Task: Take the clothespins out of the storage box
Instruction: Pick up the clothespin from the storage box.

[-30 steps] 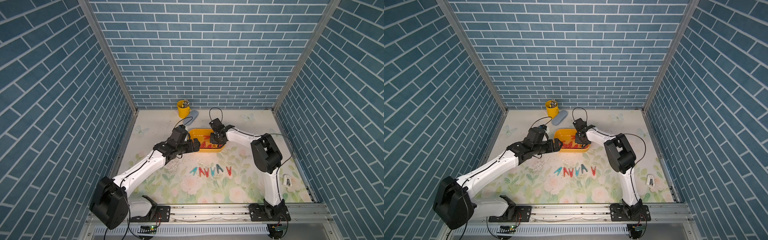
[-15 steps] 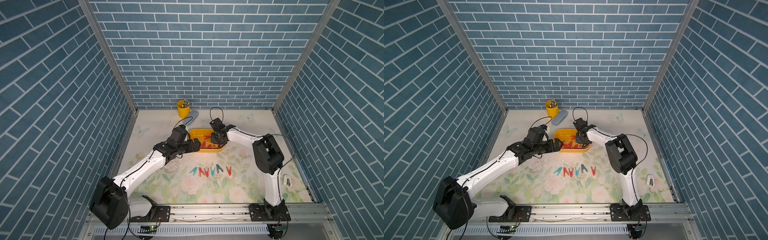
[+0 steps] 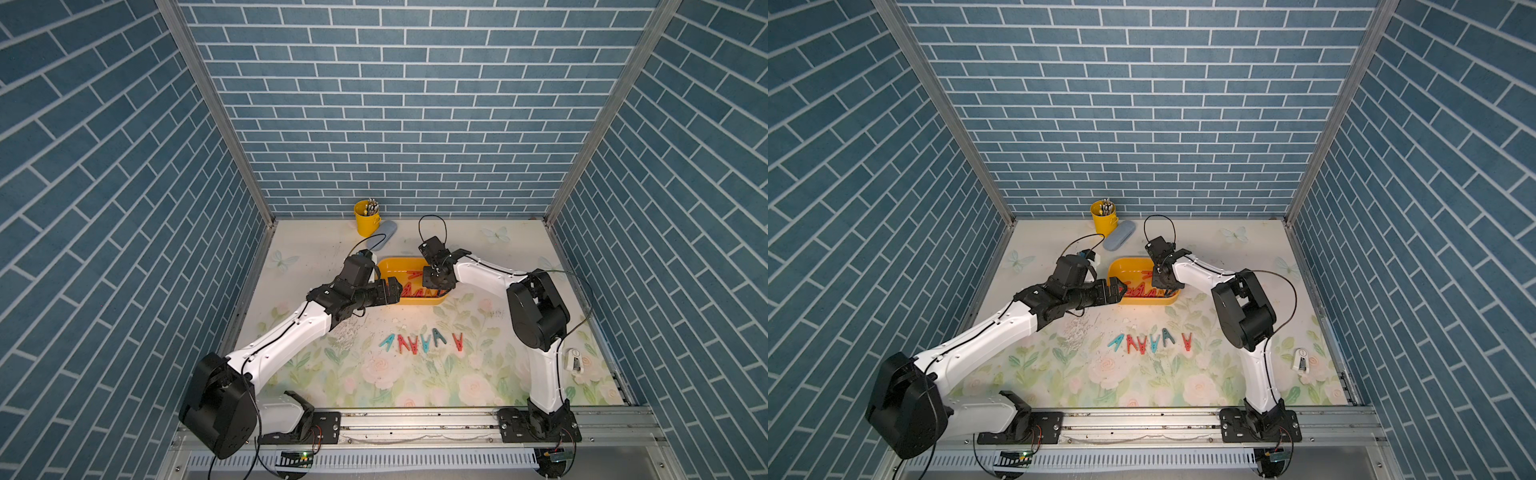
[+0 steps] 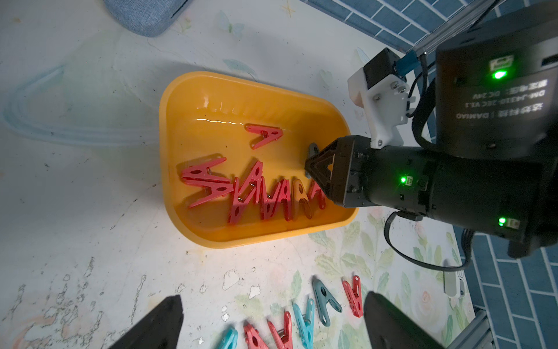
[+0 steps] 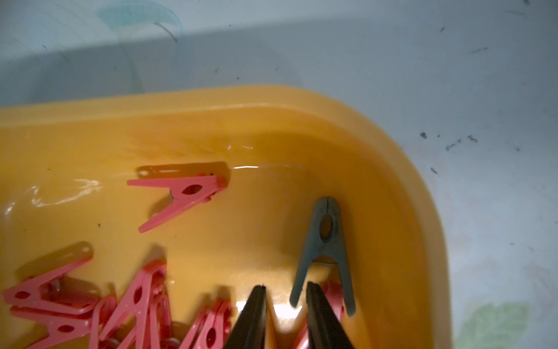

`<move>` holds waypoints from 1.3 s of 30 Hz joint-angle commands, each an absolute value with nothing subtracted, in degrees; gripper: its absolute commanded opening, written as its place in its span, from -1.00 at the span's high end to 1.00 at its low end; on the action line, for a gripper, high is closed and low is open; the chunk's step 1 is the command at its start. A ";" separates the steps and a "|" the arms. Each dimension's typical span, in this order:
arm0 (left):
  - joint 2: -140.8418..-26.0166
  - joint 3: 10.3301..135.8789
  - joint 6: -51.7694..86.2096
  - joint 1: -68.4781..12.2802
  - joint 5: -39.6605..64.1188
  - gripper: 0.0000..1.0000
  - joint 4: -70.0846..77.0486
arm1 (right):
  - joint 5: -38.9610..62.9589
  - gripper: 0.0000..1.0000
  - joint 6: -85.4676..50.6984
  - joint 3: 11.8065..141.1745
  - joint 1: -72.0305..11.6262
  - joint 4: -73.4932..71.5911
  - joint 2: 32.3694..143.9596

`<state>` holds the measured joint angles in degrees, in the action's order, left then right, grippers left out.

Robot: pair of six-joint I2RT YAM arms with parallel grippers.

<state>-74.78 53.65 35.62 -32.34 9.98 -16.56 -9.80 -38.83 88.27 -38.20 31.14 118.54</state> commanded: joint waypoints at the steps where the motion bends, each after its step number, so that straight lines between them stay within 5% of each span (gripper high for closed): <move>1: -74.96 53.09 34.39 -31.65 10.59 -0.99 -15.74 | -9.42 0.46 -41.38 86.80 -38.41 32.53 116.88; 17: -75.14 53.00 34.39 -31.07 10.90 -0.99 -15.73 | -9.23 0.53 -40.88 87.64 -37.01 32.87 120.84; 28: -74.75 52.73 34.63 -31.02 10.85 -0.99 -15.56 | -8.95 1.00 -39.66 88.30 -36.49 32.17 119.59; 39: -74.70 52.82 34.79 -30.98 12.94 -0.99 -14.69 | -8.48 1.00 -38.32 88.81 -37.69 32.28 112.40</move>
